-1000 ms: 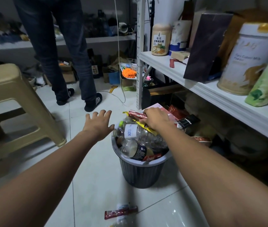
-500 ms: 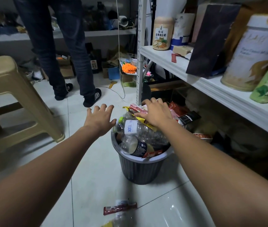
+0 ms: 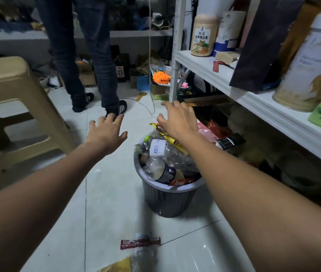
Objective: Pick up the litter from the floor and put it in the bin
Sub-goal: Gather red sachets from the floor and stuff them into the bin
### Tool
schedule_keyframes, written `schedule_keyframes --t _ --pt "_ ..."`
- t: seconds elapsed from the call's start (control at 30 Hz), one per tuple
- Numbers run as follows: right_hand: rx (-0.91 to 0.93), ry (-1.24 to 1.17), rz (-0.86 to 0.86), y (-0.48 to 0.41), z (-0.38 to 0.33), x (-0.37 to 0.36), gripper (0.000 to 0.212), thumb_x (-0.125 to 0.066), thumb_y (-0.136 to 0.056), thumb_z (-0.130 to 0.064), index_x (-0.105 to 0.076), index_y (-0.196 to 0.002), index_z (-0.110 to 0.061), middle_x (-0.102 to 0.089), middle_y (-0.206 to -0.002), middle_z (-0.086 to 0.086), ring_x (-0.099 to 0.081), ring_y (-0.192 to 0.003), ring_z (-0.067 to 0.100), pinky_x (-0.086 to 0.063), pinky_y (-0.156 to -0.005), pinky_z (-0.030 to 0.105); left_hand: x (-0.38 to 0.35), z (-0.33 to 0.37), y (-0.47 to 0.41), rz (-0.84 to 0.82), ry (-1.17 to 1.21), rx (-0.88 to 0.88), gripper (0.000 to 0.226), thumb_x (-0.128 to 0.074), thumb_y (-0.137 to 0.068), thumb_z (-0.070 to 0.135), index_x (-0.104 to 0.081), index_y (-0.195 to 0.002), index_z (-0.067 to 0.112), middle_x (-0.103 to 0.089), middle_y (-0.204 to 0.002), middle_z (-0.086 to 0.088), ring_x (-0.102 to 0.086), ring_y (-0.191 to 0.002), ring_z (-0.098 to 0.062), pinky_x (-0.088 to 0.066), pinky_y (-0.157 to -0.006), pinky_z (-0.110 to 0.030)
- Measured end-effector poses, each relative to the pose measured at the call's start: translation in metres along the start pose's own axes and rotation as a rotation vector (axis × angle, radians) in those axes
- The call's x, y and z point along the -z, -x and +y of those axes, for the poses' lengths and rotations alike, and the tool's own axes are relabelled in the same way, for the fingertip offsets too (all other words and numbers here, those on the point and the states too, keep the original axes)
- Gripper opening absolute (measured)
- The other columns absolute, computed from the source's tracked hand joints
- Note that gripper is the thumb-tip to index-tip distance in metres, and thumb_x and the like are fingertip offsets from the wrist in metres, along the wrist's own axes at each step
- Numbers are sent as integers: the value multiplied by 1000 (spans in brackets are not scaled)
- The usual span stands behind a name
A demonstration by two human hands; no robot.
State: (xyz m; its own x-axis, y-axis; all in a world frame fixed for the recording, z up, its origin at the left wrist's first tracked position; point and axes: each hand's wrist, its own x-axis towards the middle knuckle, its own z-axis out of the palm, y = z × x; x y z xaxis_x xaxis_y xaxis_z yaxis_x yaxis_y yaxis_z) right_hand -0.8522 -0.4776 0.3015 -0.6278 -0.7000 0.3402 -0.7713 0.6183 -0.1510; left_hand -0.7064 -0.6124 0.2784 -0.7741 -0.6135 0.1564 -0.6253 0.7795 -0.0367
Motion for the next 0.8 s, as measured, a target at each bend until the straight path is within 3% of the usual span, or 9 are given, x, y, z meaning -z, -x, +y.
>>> schedule_keyframes --t 0.33,0.63,0.8 --pt "233 -17 31 13 -83 -12 45 -41 -94 -33 -47 -137 -21 -53 -131 5 -44 -122 23 -31 -98 36 12 -48 54 14 28 192 59 -38 -97 42 -20 -148 20 -29 -149 -9 -31 -134 -31 -26 -108 -50" --pt "105 -23 20 55 -107 -11 47 -41 -94 -33 -45 -139 -22 -52 -133 5 -44 -123 25 -31 -99 37 -17 -90 102 -4 67 210 58 -39 -97 36 -23 -147 12 -33 -146 -17 -35 -131 -36 -26 -108 -50" --pt "14 24 -39 106 -92 0 48 -43 -93 -33 -46 -140 -24 -51 -136 4 -42 -126 24 -28 -103 37 -30 -74 129 -52 69 69 58 -43 -96 35 -27 -146 13 -36 -144 -18 -41 -124 -39 -30 -102 -50"
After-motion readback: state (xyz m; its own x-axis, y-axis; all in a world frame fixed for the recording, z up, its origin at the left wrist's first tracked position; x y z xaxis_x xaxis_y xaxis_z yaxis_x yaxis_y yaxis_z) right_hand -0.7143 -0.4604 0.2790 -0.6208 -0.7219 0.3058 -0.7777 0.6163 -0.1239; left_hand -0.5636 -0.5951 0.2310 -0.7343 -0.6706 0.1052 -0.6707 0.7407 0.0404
